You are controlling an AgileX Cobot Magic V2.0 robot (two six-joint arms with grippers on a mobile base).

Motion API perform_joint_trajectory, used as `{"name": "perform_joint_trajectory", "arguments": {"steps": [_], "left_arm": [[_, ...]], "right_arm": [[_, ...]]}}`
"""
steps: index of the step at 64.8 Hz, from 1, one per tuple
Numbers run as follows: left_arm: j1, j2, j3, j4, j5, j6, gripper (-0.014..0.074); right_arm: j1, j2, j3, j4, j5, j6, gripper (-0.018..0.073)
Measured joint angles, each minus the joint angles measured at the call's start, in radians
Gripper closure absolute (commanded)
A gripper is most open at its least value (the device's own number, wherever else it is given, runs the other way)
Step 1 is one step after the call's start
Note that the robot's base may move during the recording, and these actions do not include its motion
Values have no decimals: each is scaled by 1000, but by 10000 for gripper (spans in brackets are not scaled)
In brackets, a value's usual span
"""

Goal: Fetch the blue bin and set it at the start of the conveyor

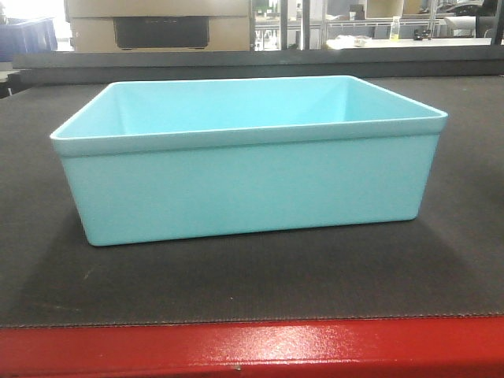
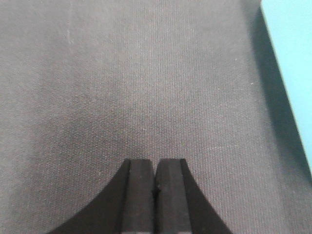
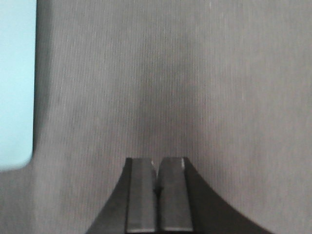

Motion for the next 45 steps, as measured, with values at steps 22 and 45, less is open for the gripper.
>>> {"name": "perform_joint_trajectory", "arguments": {"steps": [22, 45], "left_arm": [[0, -389, 184, -4, -146, 0, 707], [0, -810, 259, -1, -172, 0, 707]], "right_arm": [[0, -474, 299, 0, -194, 0, 718], [0, -965, 323, -5, -216, 0, 718]]}}
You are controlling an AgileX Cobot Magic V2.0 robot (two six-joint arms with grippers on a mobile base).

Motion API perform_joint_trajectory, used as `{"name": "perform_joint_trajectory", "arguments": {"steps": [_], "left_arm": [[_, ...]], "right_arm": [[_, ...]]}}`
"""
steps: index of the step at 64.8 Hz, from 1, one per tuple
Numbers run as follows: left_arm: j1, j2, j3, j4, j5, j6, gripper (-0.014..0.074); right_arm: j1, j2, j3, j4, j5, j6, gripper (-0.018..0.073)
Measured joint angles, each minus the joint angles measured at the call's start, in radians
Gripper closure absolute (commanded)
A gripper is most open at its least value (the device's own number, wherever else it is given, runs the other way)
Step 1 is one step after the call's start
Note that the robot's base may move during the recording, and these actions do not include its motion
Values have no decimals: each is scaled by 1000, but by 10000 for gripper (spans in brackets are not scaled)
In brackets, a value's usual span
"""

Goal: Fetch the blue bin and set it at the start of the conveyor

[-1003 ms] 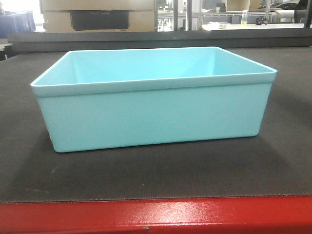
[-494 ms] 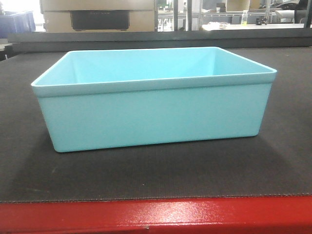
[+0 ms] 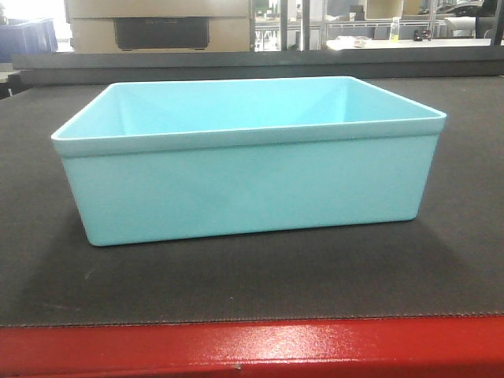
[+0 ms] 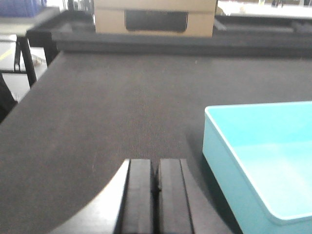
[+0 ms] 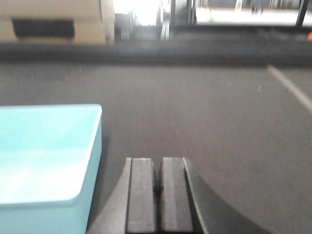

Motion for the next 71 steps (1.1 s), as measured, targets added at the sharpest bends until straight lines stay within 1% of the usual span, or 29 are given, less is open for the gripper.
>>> {"name": "perform_joint_trajectory", "arguments": {"steps": [7, 14, 63, 68, 71], "left_arm": [[0, -60, 21, 0, 2, 0, 707], [0, -86, 40, 0, 6, 0, 707], [2, -91, 52, 0, 4, 0, 707], [17, -101, 69, -24, -17, 18, 707], [42, -116, 92, -75, -46, 59, 707]], "right_arm": [[0, -82, 0, 0, 0, 0, 718], [0, -107, 0, 0, 5, 0, 718], [0, -111, 0, 0, 10, -2, 718], [-2, -111, 0, 0, 10, -2, 718], [-2, -111, 0, 0, 10, -2, 718]]}}
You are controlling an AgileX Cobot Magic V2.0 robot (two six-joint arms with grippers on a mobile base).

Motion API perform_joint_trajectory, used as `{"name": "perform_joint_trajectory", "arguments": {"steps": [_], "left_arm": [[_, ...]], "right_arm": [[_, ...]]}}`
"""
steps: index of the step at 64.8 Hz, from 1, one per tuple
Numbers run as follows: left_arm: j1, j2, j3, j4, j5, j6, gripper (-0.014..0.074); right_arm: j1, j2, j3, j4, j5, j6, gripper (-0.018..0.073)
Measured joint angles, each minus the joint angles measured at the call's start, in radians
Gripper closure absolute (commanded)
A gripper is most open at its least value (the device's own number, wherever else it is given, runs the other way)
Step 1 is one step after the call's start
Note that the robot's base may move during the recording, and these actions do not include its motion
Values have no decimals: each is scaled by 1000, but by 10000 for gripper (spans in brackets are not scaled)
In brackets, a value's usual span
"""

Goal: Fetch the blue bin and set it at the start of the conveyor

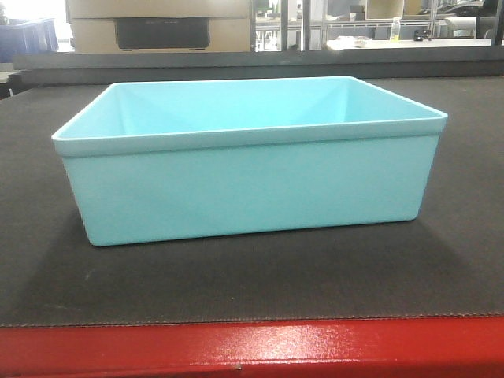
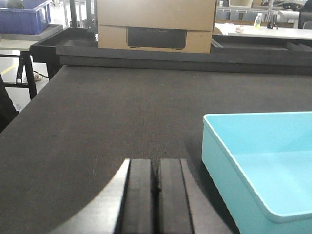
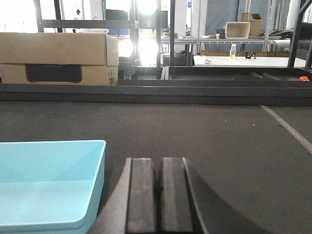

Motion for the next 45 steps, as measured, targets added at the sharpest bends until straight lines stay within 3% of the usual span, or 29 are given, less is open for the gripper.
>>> {"name": "perform_joint_trajectory", "arguments": {"steps": [7, 16, 28, 45], "left_arm": [[54, -58, 98, -77, -129, 93, 707], [86, -146, 253, -101, -267, 124, 707], [88, -180, 405, -105, -328, 128, 707], [88, -180, 424, -107, -366, 128, 707]], "right_arm": [[0, 0, 0, 0, 0, 0, 718], [0, 0, 0, 0, 0, 0, 718], [-2, 0, 0, 0, 4, 0, 718], [-2, 0, 0, 0, 5, 0, 718]]}}
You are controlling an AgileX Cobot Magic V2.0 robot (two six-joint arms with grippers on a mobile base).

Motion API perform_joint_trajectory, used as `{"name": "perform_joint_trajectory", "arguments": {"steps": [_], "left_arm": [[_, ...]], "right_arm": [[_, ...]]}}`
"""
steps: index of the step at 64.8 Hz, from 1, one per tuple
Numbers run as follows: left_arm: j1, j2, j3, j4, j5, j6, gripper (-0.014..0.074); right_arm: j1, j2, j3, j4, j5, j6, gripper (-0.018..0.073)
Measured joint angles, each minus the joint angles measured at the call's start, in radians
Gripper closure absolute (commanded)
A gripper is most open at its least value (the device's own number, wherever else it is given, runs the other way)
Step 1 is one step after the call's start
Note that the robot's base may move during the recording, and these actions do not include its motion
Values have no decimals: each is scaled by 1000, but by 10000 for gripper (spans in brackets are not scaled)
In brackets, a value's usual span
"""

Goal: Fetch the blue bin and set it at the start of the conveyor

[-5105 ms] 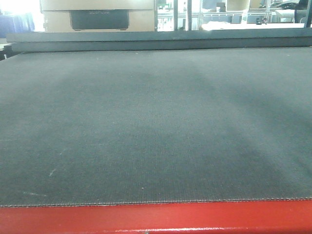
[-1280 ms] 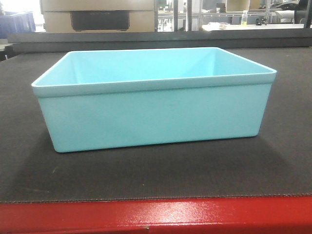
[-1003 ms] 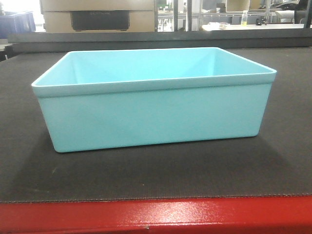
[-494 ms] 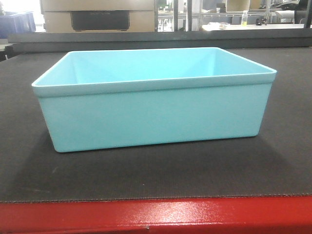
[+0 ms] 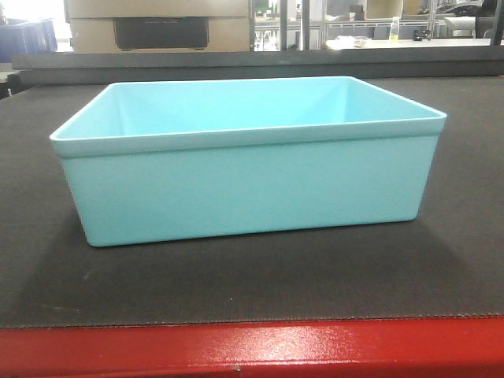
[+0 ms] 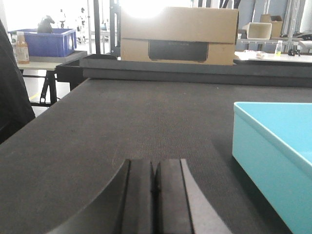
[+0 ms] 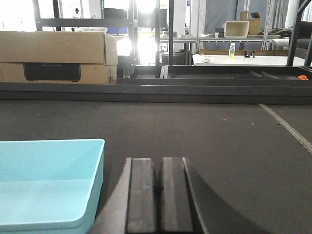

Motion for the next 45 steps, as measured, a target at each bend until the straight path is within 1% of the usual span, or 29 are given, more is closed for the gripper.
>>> {"name": "perform_joint_trajectory", "arguments": {"steps": [9, 45], "left_arm": [[0, 0, 0, 0, -23, 1, 707], [0, 0, 0, 0, -23, 2, 707]], "right_arm": [[0, 0, 0, 0, 0, 0, 718], [0, 0, 0, -2, 0, 0, 718]]}}
